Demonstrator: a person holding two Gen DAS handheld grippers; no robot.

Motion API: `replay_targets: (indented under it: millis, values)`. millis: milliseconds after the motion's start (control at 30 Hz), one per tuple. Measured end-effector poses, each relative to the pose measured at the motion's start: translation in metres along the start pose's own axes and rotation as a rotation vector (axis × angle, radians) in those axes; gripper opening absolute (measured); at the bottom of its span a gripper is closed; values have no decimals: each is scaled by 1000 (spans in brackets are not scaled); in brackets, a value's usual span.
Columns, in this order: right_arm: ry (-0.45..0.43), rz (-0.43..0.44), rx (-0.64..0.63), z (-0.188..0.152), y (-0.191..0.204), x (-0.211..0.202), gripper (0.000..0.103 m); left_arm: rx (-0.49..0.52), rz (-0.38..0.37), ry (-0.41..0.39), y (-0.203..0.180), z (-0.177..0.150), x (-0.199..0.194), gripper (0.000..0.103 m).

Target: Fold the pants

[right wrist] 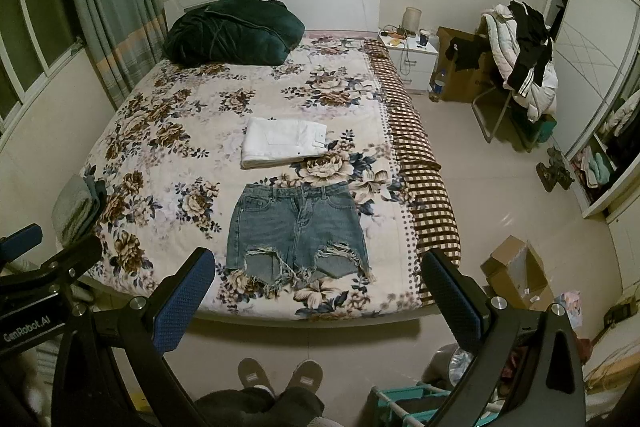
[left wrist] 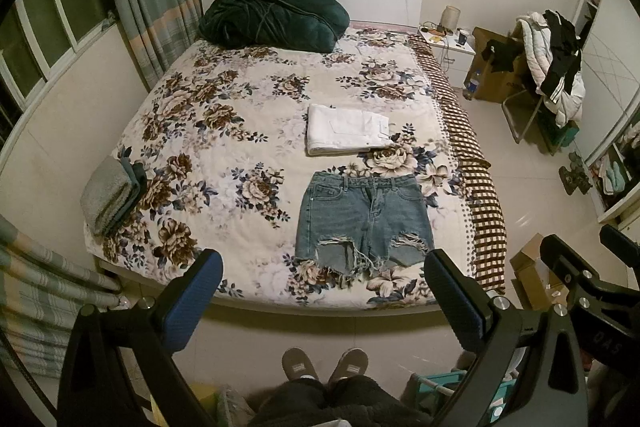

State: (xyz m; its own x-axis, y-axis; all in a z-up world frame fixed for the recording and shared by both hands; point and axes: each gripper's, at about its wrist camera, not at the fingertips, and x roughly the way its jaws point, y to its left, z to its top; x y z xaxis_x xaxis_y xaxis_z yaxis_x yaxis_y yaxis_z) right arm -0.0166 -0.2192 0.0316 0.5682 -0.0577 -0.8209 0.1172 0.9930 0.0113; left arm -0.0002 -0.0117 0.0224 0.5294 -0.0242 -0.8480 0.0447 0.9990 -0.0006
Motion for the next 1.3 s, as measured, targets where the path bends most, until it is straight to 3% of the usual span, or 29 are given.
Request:
replay_targets:
  millis: [1067, 1300]
  values:
    - [0, -4, 0, 11, 1, -15, 103, 2, -9, 3, -15, 2, -2, 103]
    - [22, -4, 32, 13, -34, -5, 103, 5, -8, -3, -23, 3, -1, 103]
